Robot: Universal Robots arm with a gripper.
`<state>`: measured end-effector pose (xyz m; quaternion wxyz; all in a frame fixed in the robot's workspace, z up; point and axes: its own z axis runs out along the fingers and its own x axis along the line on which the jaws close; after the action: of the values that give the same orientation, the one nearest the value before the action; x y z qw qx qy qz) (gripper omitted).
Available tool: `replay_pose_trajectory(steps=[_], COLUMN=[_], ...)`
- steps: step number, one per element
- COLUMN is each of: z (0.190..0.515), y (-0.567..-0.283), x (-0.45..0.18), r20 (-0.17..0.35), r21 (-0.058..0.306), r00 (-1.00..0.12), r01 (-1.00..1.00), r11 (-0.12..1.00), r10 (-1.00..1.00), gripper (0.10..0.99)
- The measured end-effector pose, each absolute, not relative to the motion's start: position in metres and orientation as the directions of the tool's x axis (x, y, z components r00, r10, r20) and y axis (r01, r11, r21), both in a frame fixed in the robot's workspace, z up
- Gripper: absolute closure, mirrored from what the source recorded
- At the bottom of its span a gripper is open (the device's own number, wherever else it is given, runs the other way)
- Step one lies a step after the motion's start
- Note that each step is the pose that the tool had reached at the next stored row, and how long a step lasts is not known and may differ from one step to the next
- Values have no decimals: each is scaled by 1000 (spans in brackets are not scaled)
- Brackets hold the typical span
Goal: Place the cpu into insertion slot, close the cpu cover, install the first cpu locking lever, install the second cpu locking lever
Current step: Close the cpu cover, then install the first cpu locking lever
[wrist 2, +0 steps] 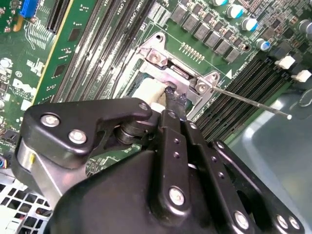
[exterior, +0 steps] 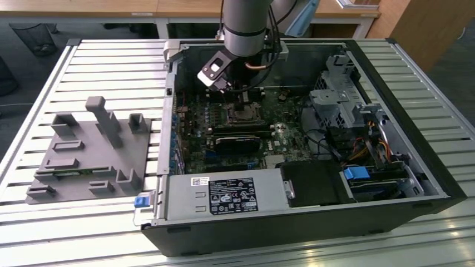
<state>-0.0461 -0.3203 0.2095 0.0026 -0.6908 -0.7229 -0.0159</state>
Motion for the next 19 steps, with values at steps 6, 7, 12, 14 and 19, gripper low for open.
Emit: replay_pose_trajectory(steps=[6, 7, 12, 14, 19], z=[209, 209, 209, 209, 209], y=[-320, -320, -320, -320, -320], x=[-41, -40, -36, -35, -35], r20=[26, 26, 27, 27, 27], r21=[19, 19, 19, 19, 19], r00=[-46, -46, -46, -46, -46], r01=[999, 999, 999, 999, 999], r11=[45, 45, 45, 45, 45], r10=[999, 999, 999, 999, 999], gripper=[965, 965, 965, 965, 965])
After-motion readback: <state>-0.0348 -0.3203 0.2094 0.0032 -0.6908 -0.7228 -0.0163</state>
